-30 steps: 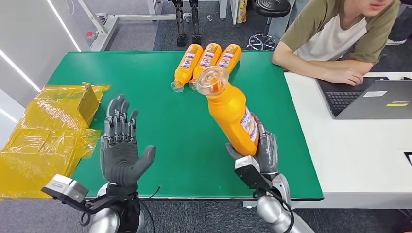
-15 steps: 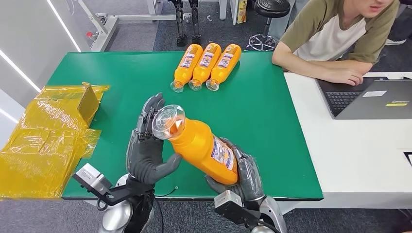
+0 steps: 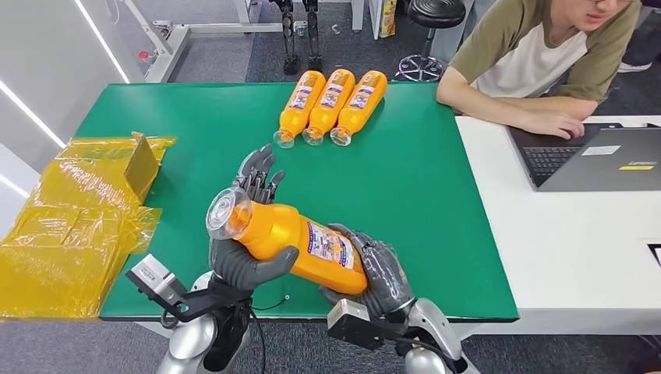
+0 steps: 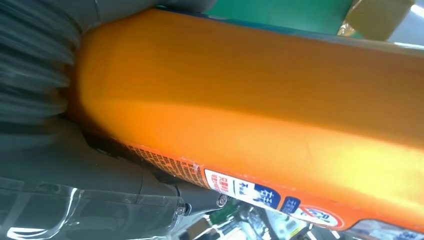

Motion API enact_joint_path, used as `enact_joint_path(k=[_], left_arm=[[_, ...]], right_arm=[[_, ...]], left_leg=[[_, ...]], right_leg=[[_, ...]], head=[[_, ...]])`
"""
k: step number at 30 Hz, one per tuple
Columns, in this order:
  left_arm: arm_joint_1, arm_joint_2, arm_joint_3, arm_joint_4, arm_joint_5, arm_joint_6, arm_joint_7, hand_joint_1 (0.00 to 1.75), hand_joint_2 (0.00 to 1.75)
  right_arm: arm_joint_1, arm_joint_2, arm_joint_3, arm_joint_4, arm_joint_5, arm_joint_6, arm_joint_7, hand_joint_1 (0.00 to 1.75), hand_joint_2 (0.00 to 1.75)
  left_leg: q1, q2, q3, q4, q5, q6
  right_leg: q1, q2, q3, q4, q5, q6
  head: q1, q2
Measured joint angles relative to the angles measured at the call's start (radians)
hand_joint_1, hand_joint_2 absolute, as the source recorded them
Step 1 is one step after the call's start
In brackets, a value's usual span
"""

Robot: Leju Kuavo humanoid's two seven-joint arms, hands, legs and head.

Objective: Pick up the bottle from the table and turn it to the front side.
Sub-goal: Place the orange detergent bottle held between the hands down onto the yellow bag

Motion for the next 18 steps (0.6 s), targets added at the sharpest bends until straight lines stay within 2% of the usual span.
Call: enact_joint_path(k=[1, 4, 5, 18], left_arm=[[0.001, 0.001, 0.0, 0.0, 0.0, 0.002, 0.0, 0.07, 1.75], [0.009, 0.001, 0.004, -0.002, -0.002, 0.009, 0.0, 1.37, 1.75], [0.014, 0.001, 0.005, -0.004, -0.005, 0.01, 0.0, 1.73, 1.75], [0.063, 0.005, 0.017, -0.044, -0.018, 0.004, 0.003, 1.75, 1.75]], right_arm=[[-0.013, 0.0, 0.0, 0.007, 0.008, 0.009, 0.0, 1.75, 1.75], [-0.043, 0.0, 0.001, 0.028, 0.031, 0.024, -0.001, 1.75, 1.75], [-0.05, 0.0, 0.002, 0.035, 0.038, 0.026, -0.002, 1.75, 1.75], [-0.075, -0.001, 0.016, 0.057, 0.165, -0.006, 0.041, 1.75, 1.75]], left_leg=[[0.0, 0.0, 0.0, 0.0, 0.0, 0.0], [0.0, 0.0, 0.0, 0.0, 0.0, 0.0], [0.0, 0.0, 0.0, 0.0, 0.0, 0.0], [0.0, 0.0, 0.0, 0.0, 0.0, 0.0]], right_leg=[[0.0, 0.0, 0.0, 0.0, 0.0, 0.0], [0.0, 0.0, 0.0, 0.0, 0.0, 0.0], [0.0, 0.0, 0.0, 0.0, 0.0, 0.0], [0.0, 0.0, 0.0, 0.0, 0.0, 0.0]], head=[[0.0, 0.0], [0.0, 0.0], [0.0, 0.0], [0.0, 0.0]])
